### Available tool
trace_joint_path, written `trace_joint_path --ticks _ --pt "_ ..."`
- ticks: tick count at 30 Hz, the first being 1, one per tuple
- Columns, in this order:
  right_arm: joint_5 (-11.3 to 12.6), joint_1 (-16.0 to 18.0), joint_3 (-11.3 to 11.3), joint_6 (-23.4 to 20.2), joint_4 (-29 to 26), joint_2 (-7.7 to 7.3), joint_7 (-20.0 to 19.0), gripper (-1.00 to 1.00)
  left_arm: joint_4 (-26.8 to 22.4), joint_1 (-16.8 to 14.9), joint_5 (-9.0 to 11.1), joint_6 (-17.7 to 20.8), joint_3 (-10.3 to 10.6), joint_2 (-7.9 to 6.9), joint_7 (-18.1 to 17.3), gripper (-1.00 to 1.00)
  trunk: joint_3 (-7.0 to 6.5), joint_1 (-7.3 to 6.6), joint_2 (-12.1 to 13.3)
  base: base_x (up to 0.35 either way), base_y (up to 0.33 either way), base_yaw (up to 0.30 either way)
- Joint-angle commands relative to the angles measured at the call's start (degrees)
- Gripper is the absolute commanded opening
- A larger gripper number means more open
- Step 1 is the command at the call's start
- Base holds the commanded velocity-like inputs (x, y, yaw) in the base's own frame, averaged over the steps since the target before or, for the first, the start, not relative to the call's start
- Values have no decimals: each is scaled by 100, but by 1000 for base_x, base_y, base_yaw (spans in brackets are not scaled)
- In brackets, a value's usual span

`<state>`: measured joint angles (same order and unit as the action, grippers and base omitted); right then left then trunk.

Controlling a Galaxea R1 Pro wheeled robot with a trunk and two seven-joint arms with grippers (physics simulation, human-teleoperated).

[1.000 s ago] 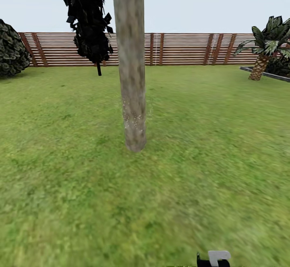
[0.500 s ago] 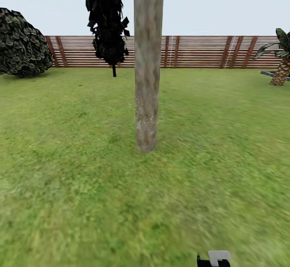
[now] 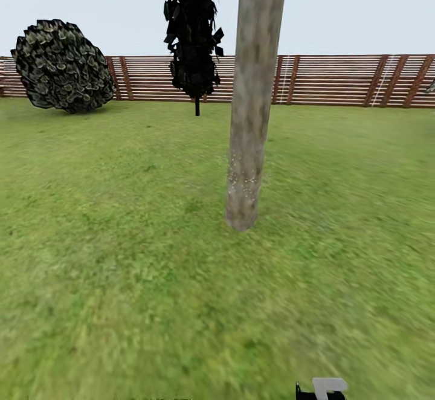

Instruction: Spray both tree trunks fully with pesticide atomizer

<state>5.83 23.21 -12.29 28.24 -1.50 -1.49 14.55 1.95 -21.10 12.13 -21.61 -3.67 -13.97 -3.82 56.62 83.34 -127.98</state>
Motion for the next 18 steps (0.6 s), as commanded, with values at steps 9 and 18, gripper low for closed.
trace_joint_path --ticks 9,18 --pt "67 -1 -48 32 -8 -1 13 100 16 -14 49 -19 -30 2 -53 -100 4 -1 -2 0 0 279" --pt "67 -1 -54 33 -4 8 13 100 16 -12 26 -23 -30 -1 -56 -100 4 -1 -2 0 0 281"
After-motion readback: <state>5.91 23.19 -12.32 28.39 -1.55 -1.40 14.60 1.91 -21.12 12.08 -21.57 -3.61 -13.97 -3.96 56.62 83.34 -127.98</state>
